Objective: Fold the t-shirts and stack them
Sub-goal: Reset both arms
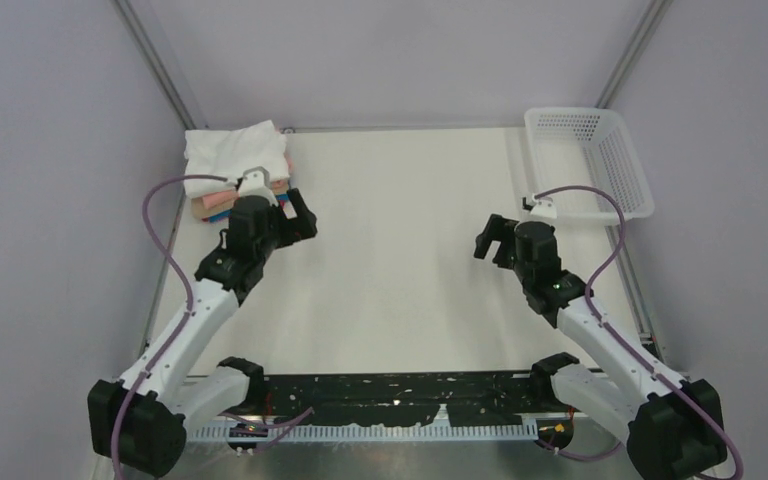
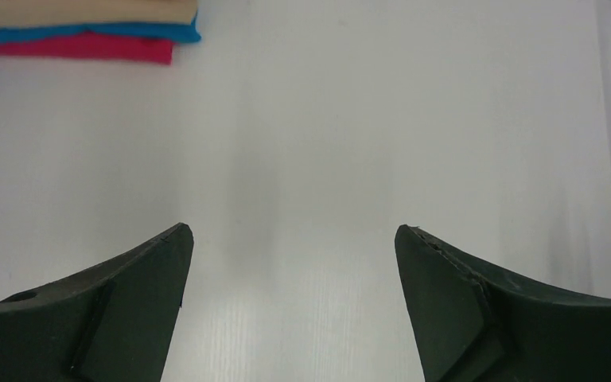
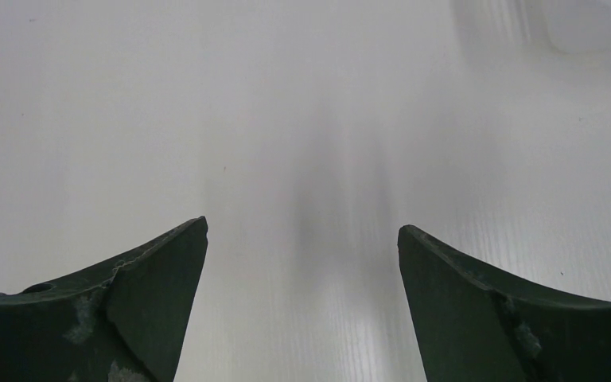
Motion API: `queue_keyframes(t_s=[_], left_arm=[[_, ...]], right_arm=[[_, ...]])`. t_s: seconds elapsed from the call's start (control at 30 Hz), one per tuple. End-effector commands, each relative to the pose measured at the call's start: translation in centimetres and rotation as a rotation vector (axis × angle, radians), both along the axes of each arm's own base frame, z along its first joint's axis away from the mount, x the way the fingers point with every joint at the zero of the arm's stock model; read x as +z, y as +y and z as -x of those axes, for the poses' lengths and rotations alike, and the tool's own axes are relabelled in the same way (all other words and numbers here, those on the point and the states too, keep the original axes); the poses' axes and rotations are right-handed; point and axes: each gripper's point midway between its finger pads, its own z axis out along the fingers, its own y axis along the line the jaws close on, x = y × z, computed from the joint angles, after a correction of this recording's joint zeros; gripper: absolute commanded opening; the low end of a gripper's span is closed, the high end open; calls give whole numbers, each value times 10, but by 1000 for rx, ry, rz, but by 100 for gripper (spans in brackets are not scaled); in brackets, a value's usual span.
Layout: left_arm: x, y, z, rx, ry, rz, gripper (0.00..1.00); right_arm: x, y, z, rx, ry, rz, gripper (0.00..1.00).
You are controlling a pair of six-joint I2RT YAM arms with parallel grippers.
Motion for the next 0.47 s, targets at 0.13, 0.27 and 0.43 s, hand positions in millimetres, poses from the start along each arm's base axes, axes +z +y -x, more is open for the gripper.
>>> queue_keyframes(t_s=[0.13, 0.27, 0.43], left_arm=[[-80, -1, 60, 46, 35, 60, 99], [-71, 15, 68, 97, -23, 36, 100], [-65, 21, 73, 112, -73, 40, 100]], right_arm=[[4, -17, 22, -58, -107, -44, 95], [7, -19, 25, -69, -159, -68, 95], [5, -22, 27, -81, -175, -64, 95]])
